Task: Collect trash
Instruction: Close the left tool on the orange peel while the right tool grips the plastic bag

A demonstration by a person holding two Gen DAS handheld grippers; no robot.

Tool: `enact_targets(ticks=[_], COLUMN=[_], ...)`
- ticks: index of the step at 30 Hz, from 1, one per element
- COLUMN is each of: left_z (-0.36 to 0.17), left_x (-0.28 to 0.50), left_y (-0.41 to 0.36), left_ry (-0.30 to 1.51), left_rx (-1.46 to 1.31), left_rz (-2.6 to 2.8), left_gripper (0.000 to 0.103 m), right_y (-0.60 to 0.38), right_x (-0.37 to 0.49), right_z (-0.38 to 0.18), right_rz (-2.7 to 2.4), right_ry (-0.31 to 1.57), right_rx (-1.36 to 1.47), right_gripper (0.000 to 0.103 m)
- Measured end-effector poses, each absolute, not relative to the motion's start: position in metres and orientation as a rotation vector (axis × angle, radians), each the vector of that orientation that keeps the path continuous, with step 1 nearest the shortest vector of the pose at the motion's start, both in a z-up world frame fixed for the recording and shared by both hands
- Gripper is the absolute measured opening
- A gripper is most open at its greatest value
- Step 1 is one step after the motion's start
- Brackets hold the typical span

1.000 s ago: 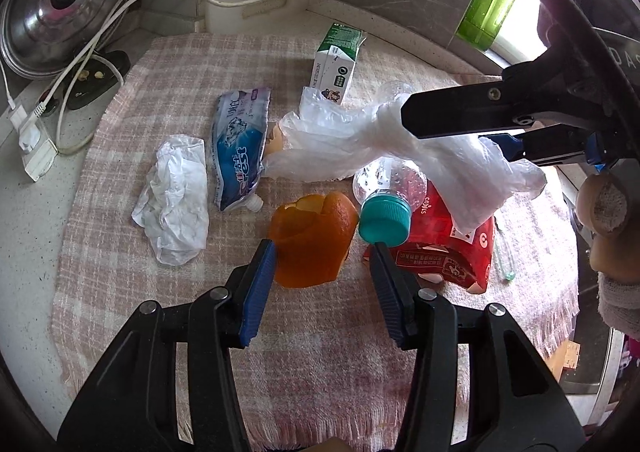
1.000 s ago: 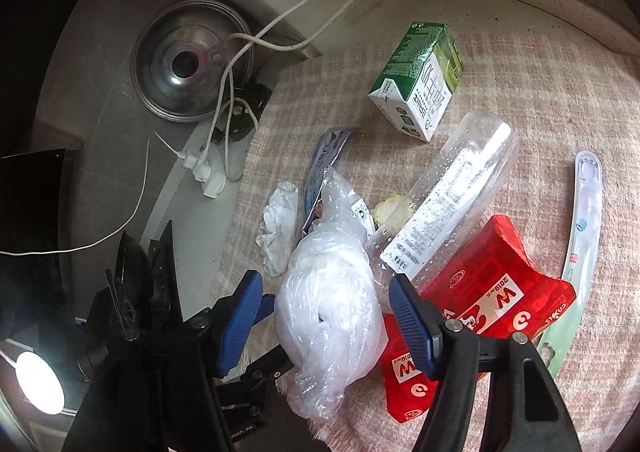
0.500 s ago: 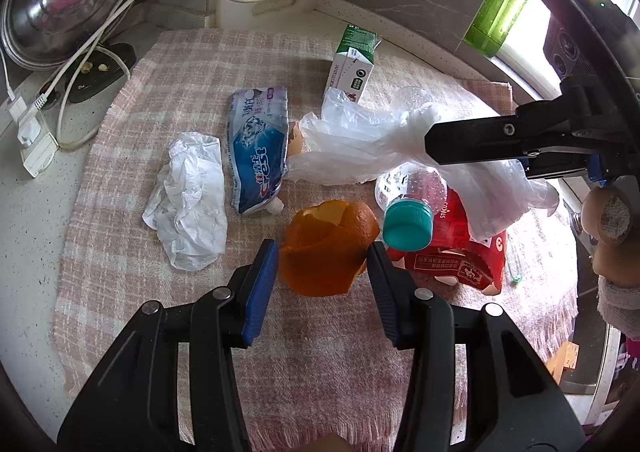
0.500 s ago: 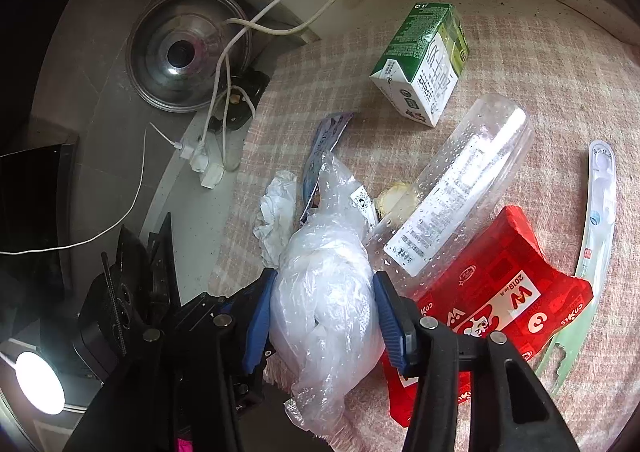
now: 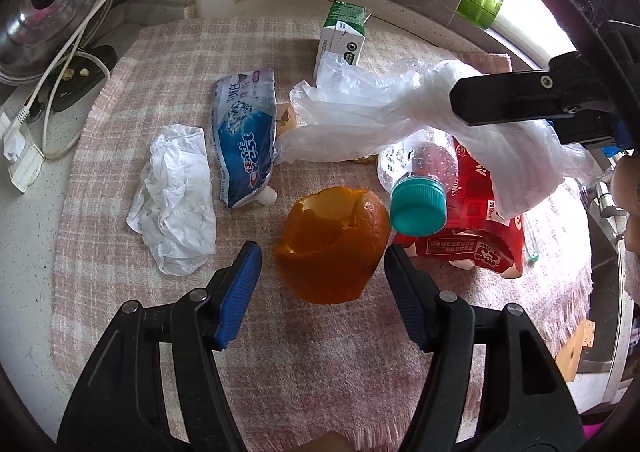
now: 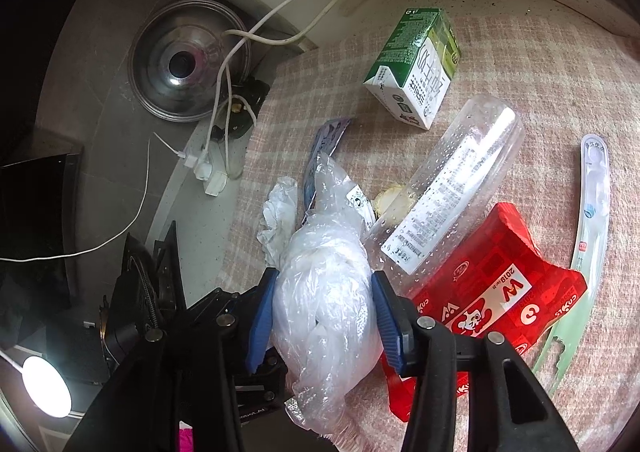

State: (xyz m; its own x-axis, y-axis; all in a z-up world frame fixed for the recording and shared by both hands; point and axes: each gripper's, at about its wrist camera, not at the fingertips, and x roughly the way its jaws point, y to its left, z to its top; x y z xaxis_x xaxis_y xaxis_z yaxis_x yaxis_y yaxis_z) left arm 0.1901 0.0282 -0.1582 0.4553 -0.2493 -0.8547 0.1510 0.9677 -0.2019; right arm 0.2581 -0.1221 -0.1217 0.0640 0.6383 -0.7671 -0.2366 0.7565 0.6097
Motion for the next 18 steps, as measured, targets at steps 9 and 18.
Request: enact_targets(ticks=[9, 18], left_z=[-0.153, -0.137], left_x=[0.184, 0.161], left_y=[0.031, 0.046], left_ry=[1.035, 0.997], left_rx=[-0.139, -0.166], left_rz=[-0.269, -0.245], left_gripper=[0.044, 0.043], right_y=[-0.129, -0.137], right_x=[0.251, 0.233], right_z=[-0.116, -0.099], right_rz=[0.674, 0.671], right_ry=[1.333, 1.277], right_rx=[0.385, 0.392], right_gripper=[0.045, 0.044])
